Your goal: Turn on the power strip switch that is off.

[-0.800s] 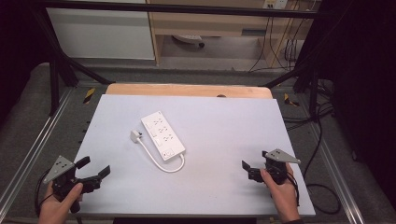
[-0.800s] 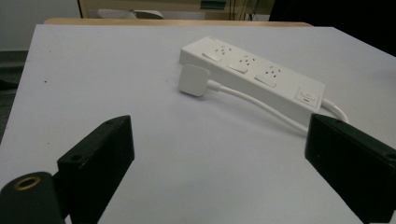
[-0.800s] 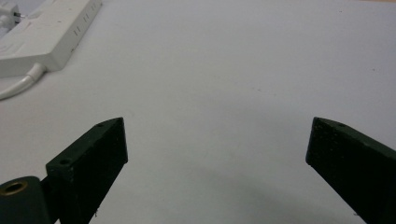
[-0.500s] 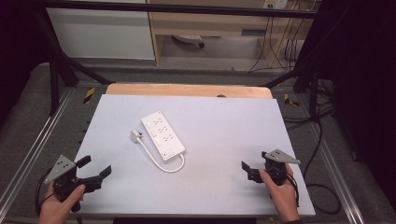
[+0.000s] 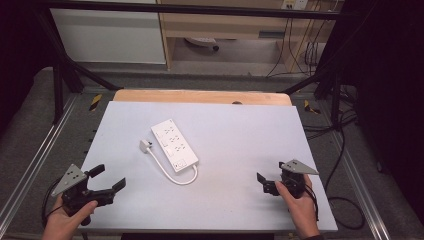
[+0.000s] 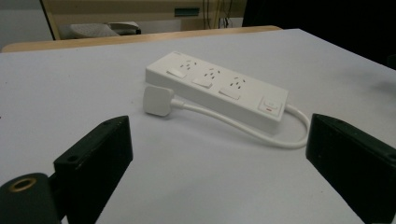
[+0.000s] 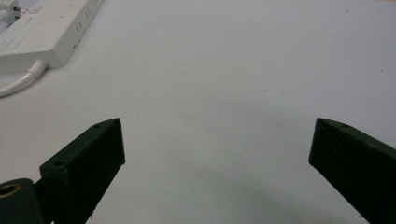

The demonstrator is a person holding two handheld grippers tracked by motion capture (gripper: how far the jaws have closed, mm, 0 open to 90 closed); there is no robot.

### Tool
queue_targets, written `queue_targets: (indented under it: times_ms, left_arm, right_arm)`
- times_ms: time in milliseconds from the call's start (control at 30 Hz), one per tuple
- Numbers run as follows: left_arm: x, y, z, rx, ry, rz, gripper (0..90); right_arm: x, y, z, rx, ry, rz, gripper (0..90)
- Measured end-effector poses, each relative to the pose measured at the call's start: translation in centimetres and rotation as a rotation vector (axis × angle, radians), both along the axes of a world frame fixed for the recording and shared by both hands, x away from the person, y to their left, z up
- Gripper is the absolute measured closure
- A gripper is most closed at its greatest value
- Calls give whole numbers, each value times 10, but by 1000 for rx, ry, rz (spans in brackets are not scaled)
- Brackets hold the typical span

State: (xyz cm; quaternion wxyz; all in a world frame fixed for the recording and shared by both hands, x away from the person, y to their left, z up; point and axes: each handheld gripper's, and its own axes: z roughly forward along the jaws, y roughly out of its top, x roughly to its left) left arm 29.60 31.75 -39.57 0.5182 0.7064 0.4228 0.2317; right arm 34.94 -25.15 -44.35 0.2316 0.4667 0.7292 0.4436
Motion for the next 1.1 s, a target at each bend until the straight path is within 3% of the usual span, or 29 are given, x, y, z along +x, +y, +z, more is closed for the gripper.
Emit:
queue_targets:
  times_ms: [633,1100]
  left_arm:
    - [19,-22,16,21,19,-42,80]
    - [31,-20,24,41,11,-37,73]
  right_arm:
    - [2,5,-1,0,15,25,40]
    - [3,6,-1,4,24,28,34]
